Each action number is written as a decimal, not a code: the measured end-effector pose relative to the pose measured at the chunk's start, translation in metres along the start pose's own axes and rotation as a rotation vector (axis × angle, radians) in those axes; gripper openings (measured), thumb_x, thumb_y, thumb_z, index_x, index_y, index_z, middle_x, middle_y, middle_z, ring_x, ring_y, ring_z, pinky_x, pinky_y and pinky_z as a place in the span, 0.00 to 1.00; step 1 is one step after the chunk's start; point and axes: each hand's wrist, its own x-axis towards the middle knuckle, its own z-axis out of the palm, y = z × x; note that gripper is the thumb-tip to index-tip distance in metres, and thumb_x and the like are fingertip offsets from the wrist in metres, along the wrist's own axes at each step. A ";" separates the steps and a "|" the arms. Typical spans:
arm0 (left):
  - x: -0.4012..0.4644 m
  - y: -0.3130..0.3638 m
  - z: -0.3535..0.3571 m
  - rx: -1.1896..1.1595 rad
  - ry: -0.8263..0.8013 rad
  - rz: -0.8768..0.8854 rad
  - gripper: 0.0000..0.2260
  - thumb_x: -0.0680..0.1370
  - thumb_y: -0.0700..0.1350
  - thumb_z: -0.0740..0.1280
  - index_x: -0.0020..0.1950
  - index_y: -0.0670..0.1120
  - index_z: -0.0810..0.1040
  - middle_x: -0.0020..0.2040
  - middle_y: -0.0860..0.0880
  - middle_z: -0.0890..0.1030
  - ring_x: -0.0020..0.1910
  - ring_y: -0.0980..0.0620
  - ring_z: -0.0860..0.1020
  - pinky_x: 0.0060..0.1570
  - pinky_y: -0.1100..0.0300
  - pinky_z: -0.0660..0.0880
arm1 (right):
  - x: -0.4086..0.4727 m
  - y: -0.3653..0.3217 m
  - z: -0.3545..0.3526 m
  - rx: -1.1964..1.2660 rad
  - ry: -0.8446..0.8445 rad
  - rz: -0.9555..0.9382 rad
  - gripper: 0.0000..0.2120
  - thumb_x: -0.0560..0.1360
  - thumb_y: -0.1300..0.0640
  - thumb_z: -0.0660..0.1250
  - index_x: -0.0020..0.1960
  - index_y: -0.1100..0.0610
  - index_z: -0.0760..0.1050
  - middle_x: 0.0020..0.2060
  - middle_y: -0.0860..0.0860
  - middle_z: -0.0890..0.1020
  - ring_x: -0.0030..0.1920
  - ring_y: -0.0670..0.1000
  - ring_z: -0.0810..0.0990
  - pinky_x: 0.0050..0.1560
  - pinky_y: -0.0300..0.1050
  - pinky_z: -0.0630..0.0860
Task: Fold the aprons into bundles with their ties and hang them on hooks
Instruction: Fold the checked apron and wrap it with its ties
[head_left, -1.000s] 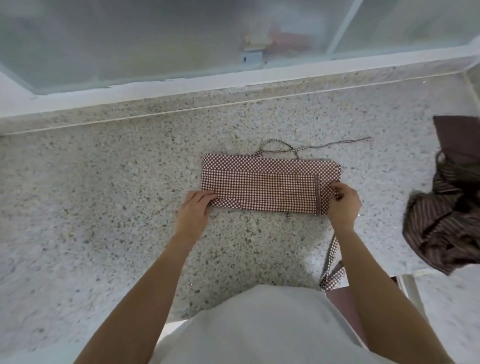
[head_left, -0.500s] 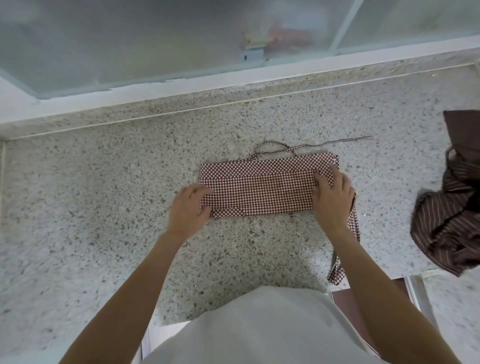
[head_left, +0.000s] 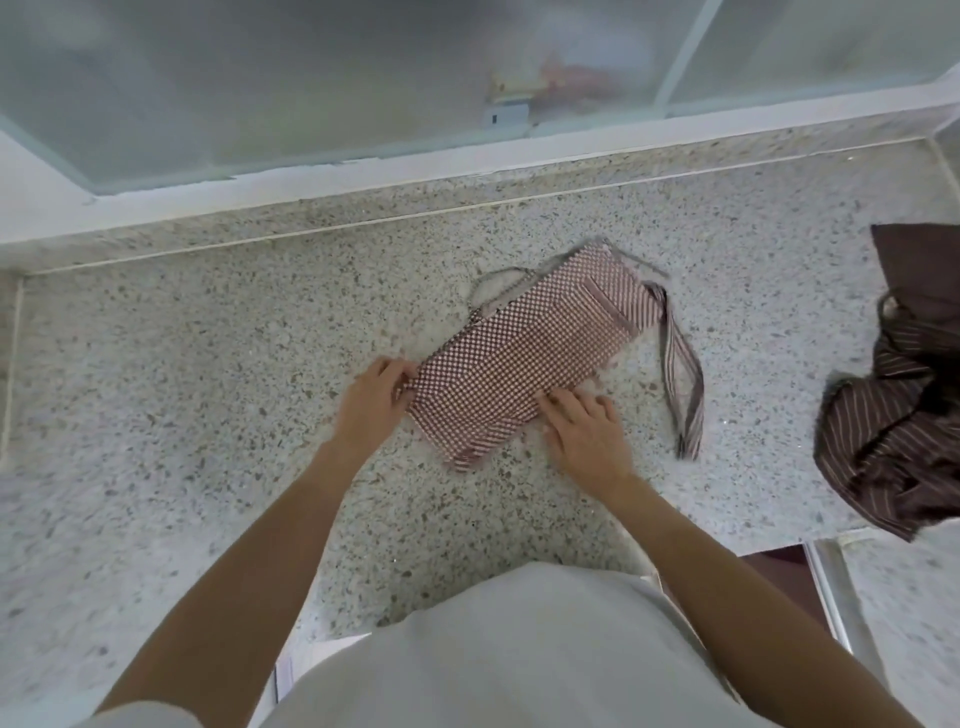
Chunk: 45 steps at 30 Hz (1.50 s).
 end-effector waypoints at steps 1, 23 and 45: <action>-0.013 0.003 0.003 -0.058 -0.032 -0.025 0.12 0.75 0.38 0.68 0.57 0.44 0.74 0.56 0.47 0.75 0.44 0.52 0.77 0.48 0.57 0.76 | 0.001 0.006 -0.002 -0.015 -0.005 0.027 0.20 0.77 0.50 0.55 0.66 0.53 0.72 0.59 0.51 0.77 0.59 0.55 0.74 0.61 0.56 0.71; -0.080 0.060 0.011 -0.049 0.099 0.396 0.11 0.73 0.47 0.62 0.46 0.44 0.82 0.39 0.50 0.82 0.33 0.55 0.78 0.34 0.65 0.76 | 0.026 0.040 -0.016 0.330 -0.141 -0.120 0.22 0.73 0.59 0.66 0.66 0.60 0.67 0.69 0.56 0.68 0.70 0.56 0.66 0.74 0.54 0.53; 0.163 0.106 -0.003 -0.142 -0.053 0.040 0.08 0.79 0.44 0.62 0.55 0.47 0.79 0.52 0.51 0.82 0.48 0.55 0.78 0.49 0.63 0.71 | 0.046 0.023 -0.024 0.691 0.040 0.691 0.04 0.74 0.57 0.67 0.45 0.57 0.77 0.38 0.48 0.80 0.35 0.45 0.75 0.38 0.36 0.68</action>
